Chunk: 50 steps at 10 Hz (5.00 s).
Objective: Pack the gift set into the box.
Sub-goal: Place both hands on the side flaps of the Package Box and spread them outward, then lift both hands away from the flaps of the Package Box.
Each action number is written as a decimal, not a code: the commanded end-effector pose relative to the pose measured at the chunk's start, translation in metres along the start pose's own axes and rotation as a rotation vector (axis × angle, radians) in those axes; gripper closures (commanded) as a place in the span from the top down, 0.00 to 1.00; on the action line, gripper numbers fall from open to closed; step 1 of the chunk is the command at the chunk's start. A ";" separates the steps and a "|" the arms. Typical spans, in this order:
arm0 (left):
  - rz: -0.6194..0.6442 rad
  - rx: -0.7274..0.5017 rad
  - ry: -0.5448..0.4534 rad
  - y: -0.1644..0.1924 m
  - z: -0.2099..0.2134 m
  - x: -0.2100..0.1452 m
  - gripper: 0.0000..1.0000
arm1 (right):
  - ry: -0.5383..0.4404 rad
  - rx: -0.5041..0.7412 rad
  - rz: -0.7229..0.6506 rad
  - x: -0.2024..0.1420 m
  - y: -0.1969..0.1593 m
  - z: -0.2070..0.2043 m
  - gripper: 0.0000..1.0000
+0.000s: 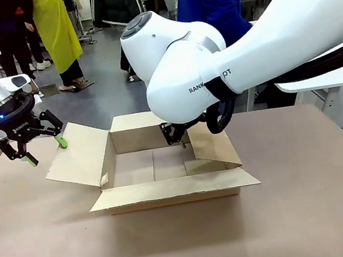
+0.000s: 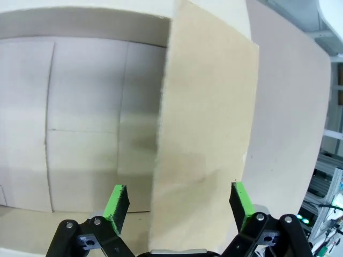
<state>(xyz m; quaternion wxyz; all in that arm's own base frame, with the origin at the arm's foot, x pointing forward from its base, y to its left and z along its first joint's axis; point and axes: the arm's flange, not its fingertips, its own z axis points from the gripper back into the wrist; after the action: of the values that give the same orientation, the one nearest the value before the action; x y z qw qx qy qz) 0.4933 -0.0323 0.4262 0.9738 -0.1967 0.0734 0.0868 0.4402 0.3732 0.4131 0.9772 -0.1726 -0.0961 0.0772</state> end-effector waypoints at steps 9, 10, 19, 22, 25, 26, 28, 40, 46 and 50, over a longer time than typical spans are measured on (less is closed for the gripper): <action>0.012 -0.002 -0.006 -0.002 0.001 0.001 1.00 | 0.053 0.187 -0.220 -0.028 -0.159 -0.004 1.00; 0.012 -0.002 -0.006 -0.002 0.001 0.001 1.00 | 0.057 0.192 -0.283 -0.028 -0.189 -0.015 1.00; 0.012 -0.002 -0.006 -0.002 0.001 0.001 1.00 | 0.026 0.368 -0.306 -0.024 -0.247 -0.041 1.00; 0.012 -0.002 -0.006 -0.002 0.001 0.001 1.00 | 0.026 0.368 -0.306 -0.024 -0.247 -0.041 1.00; 0.012 -0.002 -0.006 -0.002 0.001 0.001 1.00 | 0.026 0.368 -0.306 -0.024 -0.247 -0.041 1.00; 0.012 -0.002 -0.006 -0.002 0.001 0.001 1.00 | 0.026 0.368 -0.306 -0.024 -0.247 -0.041 1.00; 0.012 -0.002 -0.006 -0.002 0.001 0.001 1.00 | 0.026 0.368 -0.306 -0.024 -0.247 -0.041 1.00; 0.012 -0.002 -0.006 -0.002 0.001 0.001 1.00 | 0.026 0.368 -0.306 -0.024 -0.247 -0.041 1.00; 0.012 -0.002 -0.006 -0.002 0.001 0.001 1.00 | 0.026 0.368 -0.306 -0.024 -0.247 -0.041 1.00; -0.497 -0.508 0.300 0.054 0.075 -0.024 1.00 | -0.082 0.825 -0.283 -0.089 -0.354 -0.021 1.00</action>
<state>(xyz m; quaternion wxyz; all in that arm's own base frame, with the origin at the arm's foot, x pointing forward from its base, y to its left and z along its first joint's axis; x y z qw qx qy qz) 0.4794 -0.0079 0.4565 0.9505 -0.3005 0.0732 -0.0298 0.4415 0.0898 0.4811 0.9851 0.1262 -0.1110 -0.0354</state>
